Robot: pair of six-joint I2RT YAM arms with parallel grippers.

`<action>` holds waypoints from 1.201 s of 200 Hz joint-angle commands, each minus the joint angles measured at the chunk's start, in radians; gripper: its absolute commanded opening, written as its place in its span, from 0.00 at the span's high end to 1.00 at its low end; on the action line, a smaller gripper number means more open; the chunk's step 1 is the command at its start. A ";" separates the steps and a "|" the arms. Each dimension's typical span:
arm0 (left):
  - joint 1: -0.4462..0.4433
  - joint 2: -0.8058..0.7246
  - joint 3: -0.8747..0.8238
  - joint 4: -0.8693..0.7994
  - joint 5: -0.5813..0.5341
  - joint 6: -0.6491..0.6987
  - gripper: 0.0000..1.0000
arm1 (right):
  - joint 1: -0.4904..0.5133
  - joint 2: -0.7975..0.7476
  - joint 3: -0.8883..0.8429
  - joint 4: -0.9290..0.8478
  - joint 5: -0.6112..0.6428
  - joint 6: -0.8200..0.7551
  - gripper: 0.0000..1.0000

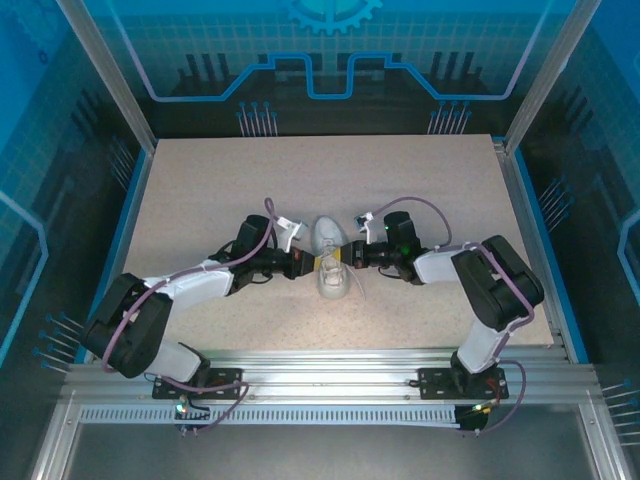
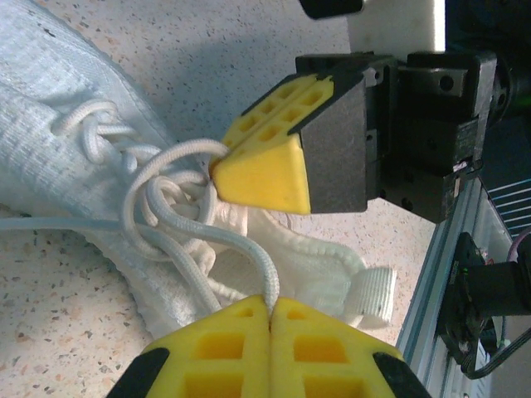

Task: Tie the shoes

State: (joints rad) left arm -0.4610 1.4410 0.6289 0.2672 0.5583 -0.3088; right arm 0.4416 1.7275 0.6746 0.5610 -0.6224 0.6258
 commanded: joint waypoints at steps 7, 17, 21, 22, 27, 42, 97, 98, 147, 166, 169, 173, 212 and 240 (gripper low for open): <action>-0.010 0.009 -0.045 0.100 0.013 -0.001 1.00 | 0.027 -0.071 -0.006 -0.047 0.120 -0.082 0.98; -0.009 0.009 -0.064 0.129 0.005 -0.011 1.00 | 0.033 -0.090 -0.008 -0.060 0.138 -0.105 0.98; -0.009 0.010 -0.070 0.139 0.002 -0.015 1.00 | 0.035 -0.098 -0.010 -0.064 0.144 -0.112 0.98; -0.010 0.010 -0.072 0.141 0.001 -0.017 1.00 | 0.036 -0.100 -0.009 -0.065 0.145 -0.115 0.98; -0.010 0.014 -0.078 0.156 0.002 -0.022 1.00 | 0.039 -0.108 -0.011 -0.067 0.154 -0.126 0.98; -0.009 0.031 -0.097 0.213 0.008 -0.045 0.98 | 0.053 -0.134 -0.019 -0.075 0.185 -0.165 0.99; 0.037 0.066 -0.176 0.423 0.037 -0.089 0.76 | 0.115 -0.175 -0.035 -0.092 0.277 -0.264 0.99; 0.039 0.065 -0.176 0.425 0.038 -0.089 0.75 | 0.117 -0.175 -0.034 -0.092 0.279 -0.265 0.99; 0.111 -0.082 -0.155 0.234 0.060 0.074 0.59 | 0.144 -0.167 -0.031 -0.077 0.348 -0.323 0.99; 0.116 -0.134 -0.115 0.116 0.054 0.193 0.55 | 0.148 -0.170 -0.028 -0.081 0.353 -0.347 0.99; 0.116 -0.137 -0.107 0.105 0.054 0.211 0.54 | 0.148 -0.172 -0.031 -0.080 0.355 -0.352 0.99; 0.116 -0.139 -0.096 0.093 0.053 0.237 0.54 | 0.149 -0.173 -0.034 -0.076 0.357 -0.355 0.98; 0.103 -0.030 0.034 0.105 0.078 0.427 0.53 | 0.147 -0.191 -0.055 -0.037 0.338 -0.373 0.97; 0.070 0.101 0.128 0.131 0.075 0.494 0.51 | 0.144 -0.189 -0.062 -0.018 0.316 -0.368 0.97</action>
State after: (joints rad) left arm -0.3656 1.4502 0.6903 0.3946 0.6064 0.0547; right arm 0.5758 1.5642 0.6201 0.4805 -0.2848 0.2810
